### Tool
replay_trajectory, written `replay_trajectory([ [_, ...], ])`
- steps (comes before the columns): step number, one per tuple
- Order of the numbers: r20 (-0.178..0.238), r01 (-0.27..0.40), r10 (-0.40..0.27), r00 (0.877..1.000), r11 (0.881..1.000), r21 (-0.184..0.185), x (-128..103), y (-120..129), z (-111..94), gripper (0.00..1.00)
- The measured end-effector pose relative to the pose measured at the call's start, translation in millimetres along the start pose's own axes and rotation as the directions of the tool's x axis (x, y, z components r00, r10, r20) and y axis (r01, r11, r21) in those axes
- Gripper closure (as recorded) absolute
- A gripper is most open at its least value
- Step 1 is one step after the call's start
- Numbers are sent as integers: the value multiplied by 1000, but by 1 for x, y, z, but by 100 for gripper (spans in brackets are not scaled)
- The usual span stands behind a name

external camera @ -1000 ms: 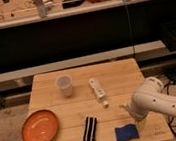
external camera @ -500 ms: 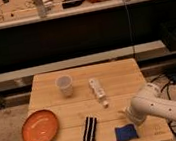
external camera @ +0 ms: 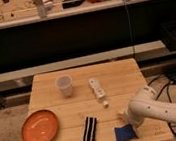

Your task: Wipe the white sponge on the table

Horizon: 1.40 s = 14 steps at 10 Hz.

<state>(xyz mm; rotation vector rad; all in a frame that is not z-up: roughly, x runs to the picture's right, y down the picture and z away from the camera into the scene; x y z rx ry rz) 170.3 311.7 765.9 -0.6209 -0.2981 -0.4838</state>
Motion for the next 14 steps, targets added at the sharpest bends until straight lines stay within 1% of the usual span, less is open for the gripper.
replay_trajectory([
  [1, -2, 6, -6, 1000, 1000, -2, -1, -1, 2, 20],
  [4, -3, 26, -26, 1000, 1000, -5, 0, -9, 6, 26],
  [5, -6, 38, -38, 999, 999, -7, 0, -11, 8, 33],
  [8, -10, 47, -47, 999, 999, -8, 0, -12, 10, 36],
  [10, -10, 46, -46, 999, 999, -5, -2, -19, 11, 46],
  [11, -11, 42, -42, 999, 999, -6, -1, -17, 9, 62],
  [14, -11, 49, -49, 999, 999, -6, -2, -19, 6, 90],
])
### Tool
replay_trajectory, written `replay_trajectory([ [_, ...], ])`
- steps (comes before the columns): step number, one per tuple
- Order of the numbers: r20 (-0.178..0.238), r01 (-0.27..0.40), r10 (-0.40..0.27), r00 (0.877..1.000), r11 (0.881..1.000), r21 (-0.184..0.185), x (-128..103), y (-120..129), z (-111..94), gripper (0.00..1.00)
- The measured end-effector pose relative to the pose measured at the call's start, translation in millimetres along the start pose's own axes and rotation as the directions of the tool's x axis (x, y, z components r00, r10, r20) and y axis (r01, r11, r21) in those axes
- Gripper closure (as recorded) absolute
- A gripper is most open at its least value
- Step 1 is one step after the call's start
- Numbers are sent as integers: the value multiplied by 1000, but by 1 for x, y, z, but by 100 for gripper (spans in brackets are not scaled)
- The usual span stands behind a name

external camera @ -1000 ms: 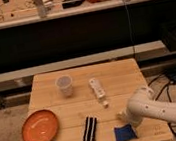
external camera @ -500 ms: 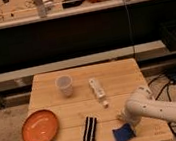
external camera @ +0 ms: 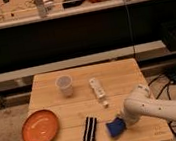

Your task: Wipe the white sponge on the table

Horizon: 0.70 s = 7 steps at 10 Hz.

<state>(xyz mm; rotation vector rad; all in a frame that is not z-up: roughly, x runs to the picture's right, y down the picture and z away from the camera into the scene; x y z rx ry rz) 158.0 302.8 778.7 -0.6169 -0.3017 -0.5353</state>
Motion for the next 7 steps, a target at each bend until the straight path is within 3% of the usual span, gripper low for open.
replay_trajectory([
  [2, 0, 3, -3, 1000, 1000, 1, -1, -4, 1, 97],
  [5, 1, 22, -22, 1000, 1000, 6, 0, -37, 3, 97],
  [7, -4, 26, -26, 1000, 1000, 1, 3, -40, 3, 97],
])
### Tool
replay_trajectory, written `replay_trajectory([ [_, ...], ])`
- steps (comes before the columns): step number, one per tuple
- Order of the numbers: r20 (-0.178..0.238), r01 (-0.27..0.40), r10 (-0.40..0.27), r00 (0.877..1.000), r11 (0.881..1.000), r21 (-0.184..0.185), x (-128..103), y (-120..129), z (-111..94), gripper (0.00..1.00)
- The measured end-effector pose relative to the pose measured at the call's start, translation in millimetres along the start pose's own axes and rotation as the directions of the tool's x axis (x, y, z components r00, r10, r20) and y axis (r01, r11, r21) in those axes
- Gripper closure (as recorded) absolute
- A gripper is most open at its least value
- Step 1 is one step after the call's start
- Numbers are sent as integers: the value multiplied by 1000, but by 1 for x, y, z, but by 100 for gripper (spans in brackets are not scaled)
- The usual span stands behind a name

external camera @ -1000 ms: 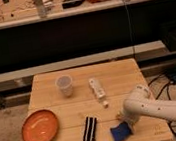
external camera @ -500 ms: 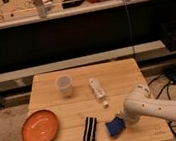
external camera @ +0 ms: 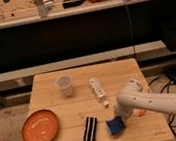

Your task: Wipe the white sponge on the table

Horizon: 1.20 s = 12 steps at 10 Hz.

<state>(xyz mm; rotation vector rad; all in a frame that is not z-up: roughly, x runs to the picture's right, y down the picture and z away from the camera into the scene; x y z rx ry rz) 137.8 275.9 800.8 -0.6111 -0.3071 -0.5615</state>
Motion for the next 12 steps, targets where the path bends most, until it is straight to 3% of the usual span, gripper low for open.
replay_trajectory([
  [1, -1, -2, 2, 1000, 1000, -2, 2, -2, 0, 97],
  [5, -9, 31, -31, 999, 999, 8, 5, -51, 2, 97],
  [8, -10, 19, -19, 1000, 1000, 12, 7, -54, 2, 97],
  [12, -19, -10, 11, 1000, 1000, 24, 21, -85, -1, 97],
])
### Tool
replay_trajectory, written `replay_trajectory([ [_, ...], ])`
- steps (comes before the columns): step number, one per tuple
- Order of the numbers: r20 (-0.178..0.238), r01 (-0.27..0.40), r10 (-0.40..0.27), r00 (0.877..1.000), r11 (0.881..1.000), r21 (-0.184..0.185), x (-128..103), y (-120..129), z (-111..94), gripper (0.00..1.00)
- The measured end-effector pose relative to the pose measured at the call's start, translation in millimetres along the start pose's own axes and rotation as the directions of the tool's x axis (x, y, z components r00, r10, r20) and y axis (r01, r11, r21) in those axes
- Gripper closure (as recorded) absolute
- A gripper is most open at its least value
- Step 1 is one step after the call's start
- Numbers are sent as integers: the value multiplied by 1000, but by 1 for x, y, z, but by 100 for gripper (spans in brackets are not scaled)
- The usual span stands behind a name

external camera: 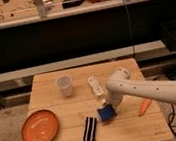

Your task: Wipe the white sponge on the table

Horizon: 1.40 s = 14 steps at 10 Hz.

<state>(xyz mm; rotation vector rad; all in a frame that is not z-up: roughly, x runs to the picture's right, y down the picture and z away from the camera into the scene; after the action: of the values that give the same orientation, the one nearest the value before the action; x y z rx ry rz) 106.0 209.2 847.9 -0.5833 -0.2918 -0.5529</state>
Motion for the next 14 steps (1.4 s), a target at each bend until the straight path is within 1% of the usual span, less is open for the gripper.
replay_trajectory([
  [2, -5, -22, 22, 1000, 1000, 3, 4, 4, -1, 97],
  [5, -10, -73, 73, 997, 997, 20, 25, -5, -1, 97],
  [6, -9, -78, 78, 997, 997, 22, 26, -8, 0, 97],
  [8, -8, -93, 94, 996, 995, 23, 30, 0, -1, 97],
  [10, -14, -90, 90, 996, 996, 22, 42, 6, -2, 97],
  [11, -13, -90, 90, 996, 996, 20, 41, 4, -1, 97],
  [14, -10, -89, 89, 996, 996, 16, 30, -10, 2, 97],
])
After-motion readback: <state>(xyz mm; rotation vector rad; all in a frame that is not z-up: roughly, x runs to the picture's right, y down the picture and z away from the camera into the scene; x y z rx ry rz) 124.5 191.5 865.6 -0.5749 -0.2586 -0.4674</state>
